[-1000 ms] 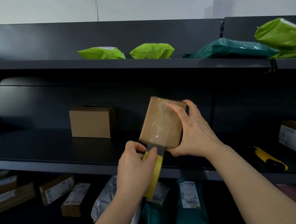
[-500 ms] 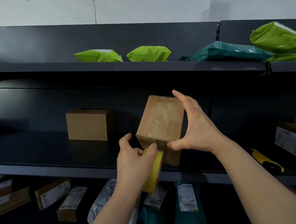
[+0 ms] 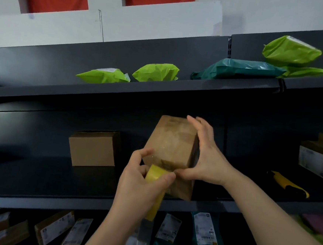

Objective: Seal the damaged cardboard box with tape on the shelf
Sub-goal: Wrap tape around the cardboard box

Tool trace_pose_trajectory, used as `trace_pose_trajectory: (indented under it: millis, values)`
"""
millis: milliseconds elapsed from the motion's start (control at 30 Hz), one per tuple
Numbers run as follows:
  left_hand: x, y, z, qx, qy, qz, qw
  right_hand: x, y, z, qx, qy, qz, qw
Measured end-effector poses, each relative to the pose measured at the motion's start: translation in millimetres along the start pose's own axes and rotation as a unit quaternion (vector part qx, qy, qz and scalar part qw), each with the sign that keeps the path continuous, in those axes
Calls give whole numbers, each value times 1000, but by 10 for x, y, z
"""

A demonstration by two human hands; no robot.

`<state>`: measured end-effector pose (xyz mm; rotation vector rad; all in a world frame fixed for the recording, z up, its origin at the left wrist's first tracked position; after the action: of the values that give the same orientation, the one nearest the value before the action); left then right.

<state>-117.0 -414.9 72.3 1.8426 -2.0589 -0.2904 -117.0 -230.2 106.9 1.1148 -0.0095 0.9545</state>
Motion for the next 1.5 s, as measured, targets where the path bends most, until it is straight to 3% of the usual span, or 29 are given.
trace_pose_trajectory:
  millis: [133,267,467,833,1300,1500]
  values:
    - [165,9,-7,26,-28,-13,999,14,90,106,43,-133,12,990]
    - [351,-14,-201,-7,-45,-18,999,-61,43,33,102,-244,41,964]
    - [316,-80,-201,-18,-20,-22,999,-46,99,118,64,-173,-7,983]
    - [194,-31,40,14,-7,-23,1000,2,90,190,65,-120,6,991]
    - [66,18,74,34,-2,-15,999,57,79,0,1,-20,-10,1000]
    - [49,-31,-58,16,-14,-4,1000,59,52,-86,15,-59,4,998]
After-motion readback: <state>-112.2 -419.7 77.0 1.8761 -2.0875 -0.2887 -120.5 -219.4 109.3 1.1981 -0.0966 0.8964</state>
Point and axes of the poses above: each hand's wrist, its own y-axis towards the middle knuckle, its own x-axis out of the back of the hand, z = x × y, the point moved 8 cm from there along y, towards the middle knuckle, and after that the axes turned 10 degrees about -z, right-handed, at the moved point
